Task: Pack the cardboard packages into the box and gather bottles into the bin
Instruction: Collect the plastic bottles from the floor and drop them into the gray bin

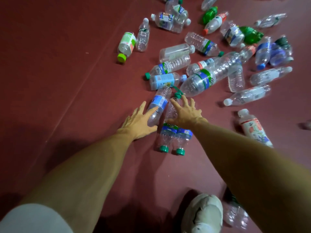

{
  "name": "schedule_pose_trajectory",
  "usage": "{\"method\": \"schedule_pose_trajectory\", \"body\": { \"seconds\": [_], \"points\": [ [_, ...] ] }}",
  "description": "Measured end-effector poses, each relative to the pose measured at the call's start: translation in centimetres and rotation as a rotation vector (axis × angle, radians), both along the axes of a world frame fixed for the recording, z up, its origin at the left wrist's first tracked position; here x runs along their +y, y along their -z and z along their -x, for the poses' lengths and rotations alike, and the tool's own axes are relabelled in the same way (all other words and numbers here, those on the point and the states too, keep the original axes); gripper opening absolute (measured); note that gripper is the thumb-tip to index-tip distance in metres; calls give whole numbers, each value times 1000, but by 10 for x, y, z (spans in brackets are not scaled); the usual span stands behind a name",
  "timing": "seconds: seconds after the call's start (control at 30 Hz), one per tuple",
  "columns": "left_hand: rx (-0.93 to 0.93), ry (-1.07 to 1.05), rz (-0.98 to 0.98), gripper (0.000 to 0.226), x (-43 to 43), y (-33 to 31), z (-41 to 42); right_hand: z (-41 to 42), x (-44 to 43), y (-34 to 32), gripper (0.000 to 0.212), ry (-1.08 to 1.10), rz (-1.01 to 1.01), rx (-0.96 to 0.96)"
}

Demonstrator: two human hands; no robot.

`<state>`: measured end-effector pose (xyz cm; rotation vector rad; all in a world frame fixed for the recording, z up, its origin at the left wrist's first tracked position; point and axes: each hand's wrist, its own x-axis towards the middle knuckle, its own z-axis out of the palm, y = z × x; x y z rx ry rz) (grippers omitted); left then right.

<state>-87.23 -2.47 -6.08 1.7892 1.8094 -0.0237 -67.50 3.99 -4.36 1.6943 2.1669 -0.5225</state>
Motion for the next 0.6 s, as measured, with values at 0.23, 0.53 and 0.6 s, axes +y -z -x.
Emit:
{"method": "schedule_pose_trajectory", "body": {
  "seconds": [0.23, 0.53, 0.6],
  "points": [
    [-47, 18, -79, 73, 7, 5, -18, -20, -4, 19, 98, 94, 116, 78],
    [-23, -9, 45, 80, 22, 21, -36, -36, 3, 29, 97, 128, 153, 180],
    [-15, -31, 9, 77, 15, 25, -36, -33, 3, 31, 97, 107, 154, 169]
  ]
}}
